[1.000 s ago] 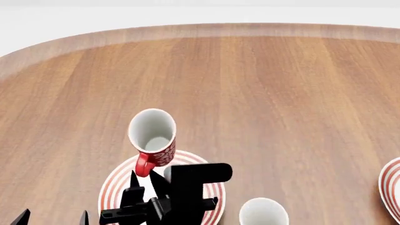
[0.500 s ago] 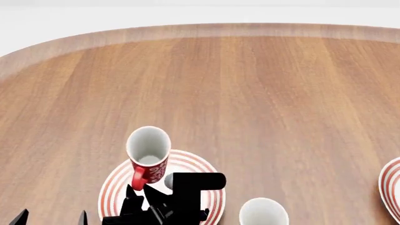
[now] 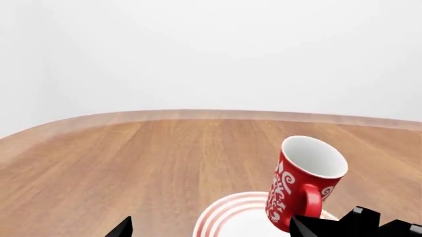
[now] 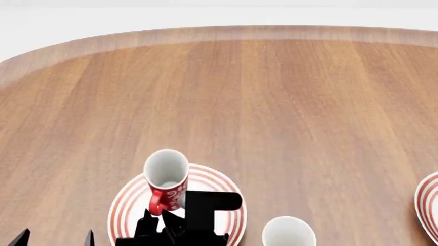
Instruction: Put the red mug on the left plate.
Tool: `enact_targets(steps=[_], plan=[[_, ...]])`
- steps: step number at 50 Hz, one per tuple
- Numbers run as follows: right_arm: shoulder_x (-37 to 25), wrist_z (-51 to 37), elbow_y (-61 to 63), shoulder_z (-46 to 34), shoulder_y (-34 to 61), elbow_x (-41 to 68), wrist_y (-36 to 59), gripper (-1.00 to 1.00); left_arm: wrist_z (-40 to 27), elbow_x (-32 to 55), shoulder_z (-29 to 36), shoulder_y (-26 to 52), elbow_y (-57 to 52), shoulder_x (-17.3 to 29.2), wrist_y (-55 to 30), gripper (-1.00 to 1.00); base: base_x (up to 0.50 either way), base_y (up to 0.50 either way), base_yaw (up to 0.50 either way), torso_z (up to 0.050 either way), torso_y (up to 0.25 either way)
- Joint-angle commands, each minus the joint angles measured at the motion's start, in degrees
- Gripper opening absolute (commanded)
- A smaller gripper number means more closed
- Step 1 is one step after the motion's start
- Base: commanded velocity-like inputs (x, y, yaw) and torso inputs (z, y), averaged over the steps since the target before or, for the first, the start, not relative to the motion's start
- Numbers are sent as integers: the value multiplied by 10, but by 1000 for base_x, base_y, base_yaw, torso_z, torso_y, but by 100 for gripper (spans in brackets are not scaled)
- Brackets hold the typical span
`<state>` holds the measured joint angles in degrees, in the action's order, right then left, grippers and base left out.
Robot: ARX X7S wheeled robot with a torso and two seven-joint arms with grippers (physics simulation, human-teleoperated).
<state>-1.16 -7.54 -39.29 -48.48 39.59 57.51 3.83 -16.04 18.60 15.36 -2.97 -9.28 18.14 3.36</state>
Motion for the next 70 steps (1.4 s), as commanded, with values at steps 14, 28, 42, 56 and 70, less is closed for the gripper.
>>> enact_targets(steps=[14, 28, 42, 56, 70], plan=[[11, 10, -131, -253, 78, 228, -133, -100, -5, 2, 2, -1, -3, 4, 1, 100, 0, 0, 0, 0, 0], [11, -35, -140, -383, 101, 306, -192, -100, -7, 3, 3, 0, -2, 5, 3, 100, 0, 0, 0, 0, 1], [11, -17, -141, -399, 95, 307, -216, -100, -9, 4, 5, 0, -2, 7, 4, 100, 0, 0, 0, 0, 0], [11, -3, -147, -414, 92, 324, -214, -100, -11, 2, 9, 3, 2, 7, 5, 100, 0, 0, 0, 0, 1], [12, 3, -151, -415, 89, 328, -207, -100, -13, 3, 10, 3, 0, 9, 7, 100, 0, 0, 0, 0, 0]])
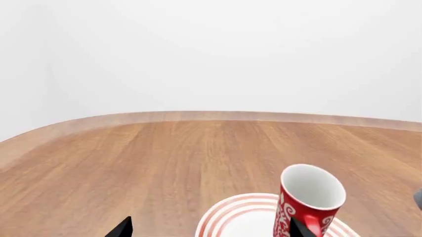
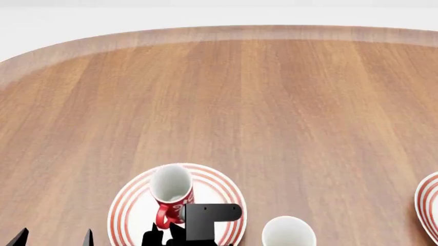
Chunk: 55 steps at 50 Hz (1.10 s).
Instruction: Put the red mug on the left plate.
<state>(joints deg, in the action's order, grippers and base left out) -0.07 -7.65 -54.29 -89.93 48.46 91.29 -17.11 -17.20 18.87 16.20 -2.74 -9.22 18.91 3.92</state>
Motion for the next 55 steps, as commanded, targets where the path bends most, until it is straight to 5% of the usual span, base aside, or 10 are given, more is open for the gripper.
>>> enact_targets(steps=[1, 55], plan=[[1, 4, -2, -1, 0, -9, 3, -100, -2, 1, 1, 1, 1, 1, 1, 100, 0, 0, 0, 0, 0], [1, 19, -14, -1, -6, -7, 17, -100, -9, 3, 9, 4, 4, 6, 4, 100, 0, 0, 0, 0, 0]])
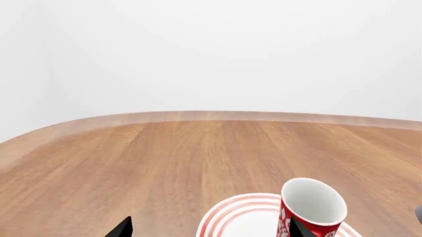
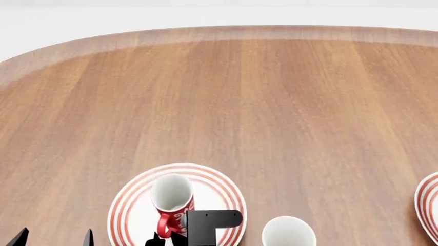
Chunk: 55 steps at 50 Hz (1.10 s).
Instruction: Put the red mug on the left plate.
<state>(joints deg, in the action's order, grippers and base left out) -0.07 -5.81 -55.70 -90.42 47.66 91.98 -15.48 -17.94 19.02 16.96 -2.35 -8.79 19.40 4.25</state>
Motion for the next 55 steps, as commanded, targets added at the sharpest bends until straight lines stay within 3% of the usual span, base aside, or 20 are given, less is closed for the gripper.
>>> enact_targets(steps=[1, 5, 6, 31, 48, 55], plan=[[1, 0, 0, 4, 2, -13, 1, -100, -2, 1, 1, 0, 0, 1, 0, 100, 0, 0, 0, 0, 0], [1, 1, 0, 4, 3, -11, 5, -100, -1, 2, 2, 1, 1, 1, 0, 100, 0, 0, 0, 0, 0], [1, 4, 0, 4, 4, -9, 8, 100, -1, 2, 2, 2, 1, 1, 0, 100, 0, 0, 0, 0, 0], [-1, 4, 27, 6, -2, -20, -29, 100, -11, 5, 1, -11, -27, 11, -1, 100, 0, 0, 0, 0, 0], [-191, -208, 398, -24, -11, -161, -142, 100, -31, -9, -1, -27, -63, 22, -5, 100, 0, 0, 0, 0, 0], [-240, -285, 498, -39, -18, -242, -170, 100, -43, -17, -1, -45, -106, 32, -11, 100, 0, 0, 0, 0, 0]])
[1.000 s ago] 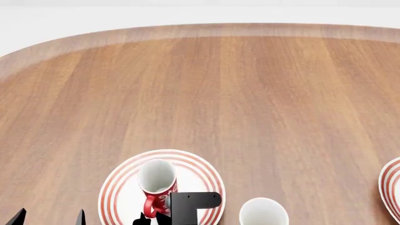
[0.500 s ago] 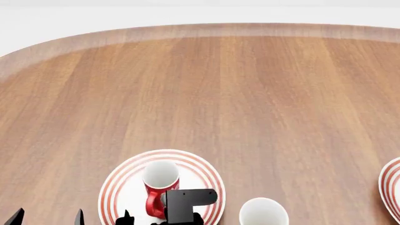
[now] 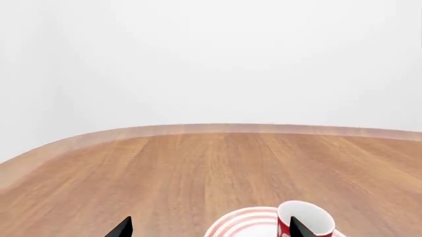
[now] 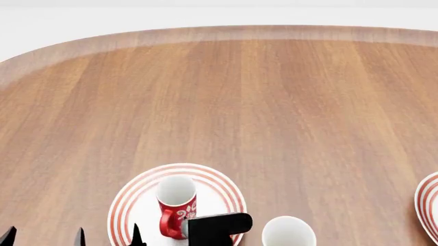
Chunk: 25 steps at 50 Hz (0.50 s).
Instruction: Put the red mug on the left plate.
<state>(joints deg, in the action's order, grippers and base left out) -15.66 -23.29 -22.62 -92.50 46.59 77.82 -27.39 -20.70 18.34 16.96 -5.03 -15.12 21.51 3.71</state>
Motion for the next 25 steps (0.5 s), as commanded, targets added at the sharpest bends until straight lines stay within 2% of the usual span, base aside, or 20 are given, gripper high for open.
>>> enact_targets(steps=[1, 11, 25], plan=[[-91, -121, 183, -20, -8, -112, -53, 100, -17, -12, -1, -21, -49, 12, -6, 100, 0, 0, 0, 0, 0], [-153, -235, 315, -30, -11, -240, -63, 100, -32, -27, -2, -57, -124, 31, -4, 100, 0, 0, 0, 0, 0], [-200, -304, 422, -33, -20, -335, -54, 100, -47, -54, 1, -91, -181, 44, 2, 100, 0, 0, 0, 0, 0]])
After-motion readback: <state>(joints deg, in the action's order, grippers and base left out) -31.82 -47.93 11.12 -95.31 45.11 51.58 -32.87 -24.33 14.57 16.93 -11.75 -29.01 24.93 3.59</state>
